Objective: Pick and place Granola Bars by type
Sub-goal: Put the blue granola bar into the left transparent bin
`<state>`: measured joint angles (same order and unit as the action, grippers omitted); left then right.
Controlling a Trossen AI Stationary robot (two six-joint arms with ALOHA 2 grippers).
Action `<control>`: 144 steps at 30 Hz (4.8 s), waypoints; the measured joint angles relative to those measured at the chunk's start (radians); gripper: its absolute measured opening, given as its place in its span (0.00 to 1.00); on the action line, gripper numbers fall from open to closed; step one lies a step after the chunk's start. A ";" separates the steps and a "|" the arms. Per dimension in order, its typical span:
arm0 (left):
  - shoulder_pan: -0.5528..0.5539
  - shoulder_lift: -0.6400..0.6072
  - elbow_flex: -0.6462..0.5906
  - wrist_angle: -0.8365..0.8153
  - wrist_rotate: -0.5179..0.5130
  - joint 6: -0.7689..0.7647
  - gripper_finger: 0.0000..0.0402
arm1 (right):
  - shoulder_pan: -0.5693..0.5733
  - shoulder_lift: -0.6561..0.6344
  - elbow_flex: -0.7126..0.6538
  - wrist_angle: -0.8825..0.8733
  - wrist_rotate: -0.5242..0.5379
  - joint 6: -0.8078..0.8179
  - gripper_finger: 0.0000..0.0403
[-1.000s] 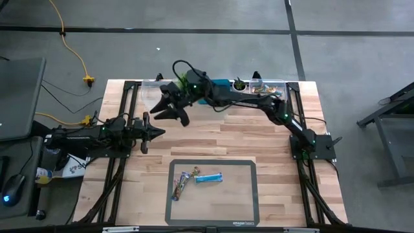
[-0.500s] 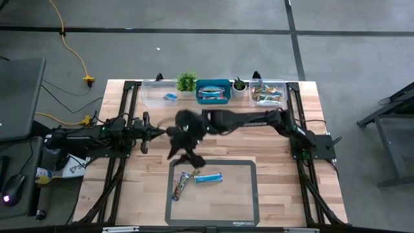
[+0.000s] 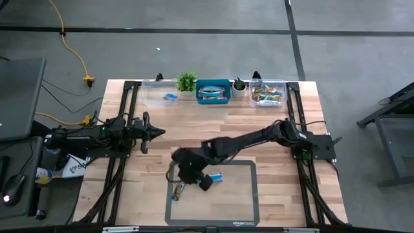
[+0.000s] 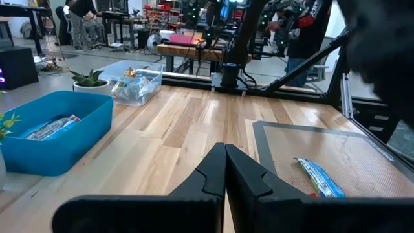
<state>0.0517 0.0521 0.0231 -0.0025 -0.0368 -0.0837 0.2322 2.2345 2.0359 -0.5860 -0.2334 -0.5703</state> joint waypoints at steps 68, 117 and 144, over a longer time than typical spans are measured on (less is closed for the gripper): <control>0.000 0.000 0.000 0.000 0.000 0.000 0.00 | 0.039 0.031 -0.481 0.662 0.242 -0.274 0.53; 0.000 0.000 0.000 0.000 0.000 0.000 0.00 | 0.057 0.031 -0.481 0.628 0.345 -0.165 0.02; 0.000 0.000 0.000 0.000 0.000 0.000 0.00 | 0.061 0.032 -0.337 0.627 0.552 0.336 0.00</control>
<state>0.0519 0.0518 0.0229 -0.0025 -0.0368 -0.0837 0.2937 2.2665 1.6987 0.0408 0.3191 -0.2341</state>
